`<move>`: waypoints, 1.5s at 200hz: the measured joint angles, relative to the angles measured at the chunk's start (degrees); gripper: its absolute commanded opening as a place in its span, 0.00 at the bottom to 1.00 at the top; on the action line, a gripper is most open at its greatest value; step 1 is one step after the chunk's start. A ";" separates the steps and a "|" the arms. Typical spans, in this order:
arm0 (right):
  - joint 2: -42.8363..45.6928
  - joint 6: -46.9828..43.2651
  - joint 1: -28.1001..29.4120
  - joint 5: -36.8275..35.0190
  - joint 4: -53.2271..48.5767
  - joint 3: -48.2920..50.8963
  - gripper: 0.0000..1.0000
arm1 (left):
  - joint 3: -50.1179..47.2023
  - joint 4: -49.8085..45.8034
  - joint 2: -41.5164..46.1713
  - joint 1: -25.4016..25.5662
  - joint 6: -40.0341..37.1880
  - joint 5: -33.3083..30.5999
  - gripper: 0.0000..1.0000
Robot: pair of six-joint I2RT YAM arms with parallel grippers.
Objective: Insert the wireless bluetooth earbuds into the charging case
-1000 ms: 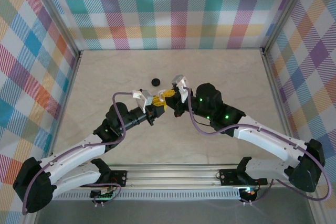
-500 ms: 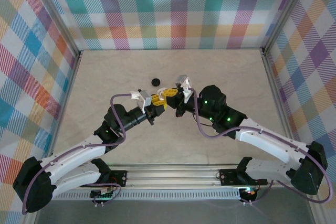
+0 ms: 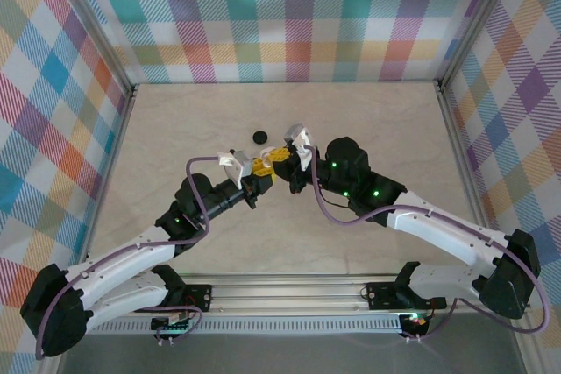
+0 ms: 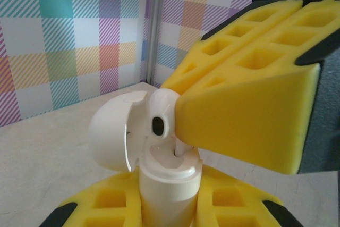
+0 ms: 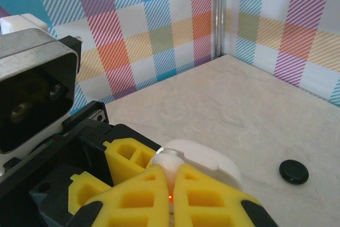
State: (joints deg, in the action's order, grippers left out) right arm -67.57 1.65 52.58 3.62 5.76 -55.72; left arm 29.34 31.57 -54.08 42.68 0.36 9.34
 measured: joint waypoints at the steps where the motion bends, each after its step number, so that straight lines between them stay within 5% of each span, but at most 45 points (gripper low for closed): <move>1: 0.00 0.00 0.00 0.02 0.00 0.00 0.11 | 0.00 0.00 0.02 0.00 0.00 0.00 0.00; 300: 5.68 -1.51 0.02 -0.17 -7.13 0.57 0.32 | 1.25 1.05 -0.28 0.00 -0.22 0.07 0.00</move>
State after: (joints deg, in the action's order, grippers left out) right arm -61.89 0.14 52.60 3.44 -1.37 -55.16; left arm 30.59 32.62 -54.37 42.68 0.14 9.41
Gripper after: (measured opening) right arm 0.302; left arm 0.190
